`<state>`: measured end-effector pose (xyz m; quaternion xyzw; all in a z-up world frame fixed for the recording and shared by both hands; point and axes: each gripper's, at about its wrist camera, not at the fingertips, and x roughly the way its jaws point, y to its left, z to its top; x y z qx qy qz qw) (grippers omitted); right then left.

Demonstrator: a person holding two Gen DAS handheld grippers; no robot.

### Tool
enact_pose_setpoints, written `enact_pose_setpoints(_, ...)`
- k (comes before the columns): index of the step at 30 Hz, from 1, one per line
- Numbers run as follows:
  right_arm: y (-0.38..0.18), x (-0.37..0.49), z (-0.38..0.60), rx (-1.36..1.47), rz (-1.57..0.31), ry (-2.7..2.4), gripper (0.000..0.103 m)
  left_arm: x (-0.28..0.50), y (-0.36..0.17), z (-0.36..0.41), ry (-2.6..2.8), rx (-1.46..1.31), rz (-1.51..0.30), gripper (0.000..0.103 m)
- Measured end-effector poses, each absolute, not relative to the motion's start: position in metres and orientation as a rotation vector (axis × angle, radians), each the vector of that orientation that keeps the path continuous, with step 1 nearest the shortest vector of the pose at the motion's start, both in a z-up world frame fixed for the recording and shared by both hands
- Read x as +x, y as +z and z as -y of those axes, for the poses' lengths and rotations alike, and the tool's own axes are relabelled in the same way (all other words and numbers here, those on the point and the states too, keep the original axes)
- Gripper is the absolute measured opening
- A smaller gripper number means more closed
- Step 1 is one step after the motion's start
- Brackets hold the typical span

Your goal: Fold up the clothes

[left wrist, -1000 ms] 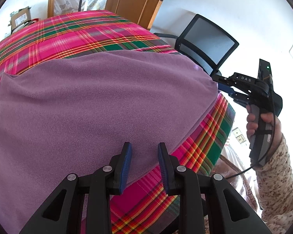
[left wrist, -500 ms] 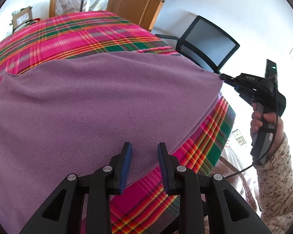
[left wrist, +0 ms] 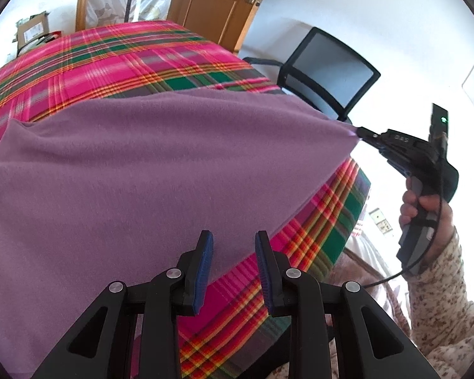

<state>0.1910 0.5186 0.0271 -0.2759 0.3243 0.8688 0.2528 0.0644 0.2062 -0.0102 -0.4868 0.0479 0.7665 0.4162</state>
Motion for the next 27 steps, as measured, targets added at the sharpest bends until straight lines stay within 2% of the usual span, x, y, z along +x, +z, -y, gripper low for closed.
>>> enact_pose_setpoints(5, -0.001, 0.185, -0.527, -0.829, -0.934, 2.313, 0.002, 0.062, -0.015, -0.202, 1.914, -1.248, -0.105, 0.028)
enact_pose_setpoints(13, 0.000, 0.186, -0.533, -0.880, -0.899, 2.246, 0.003, 0.060, -0.014, -0.193, 1.936, -1.249, -0.093, 0.028)
enact_pose_setpoints(14, 0.003, 0.187, -0.532, -0.874, -0.857, 2.223, 0.007, 0.059, -0.014, -0.189, 1.944, -1.252, -0.087, 0.028)
enact_pose_setpoints(20, 0.037, 0.165, -0.484, -0.813, -0.494, 2.379, 0.007, 0.049, -0.008, -0.153, 2.036, -1.266, -0.015, 0.028)
enact_pose_setpoints(27, 0.018, 0.124, -0.452, -1.004, -0.422, 2.473, 0.008, 0.030, 0.001, -0.091, 2.197, -1.283, 0.093, 0.028)
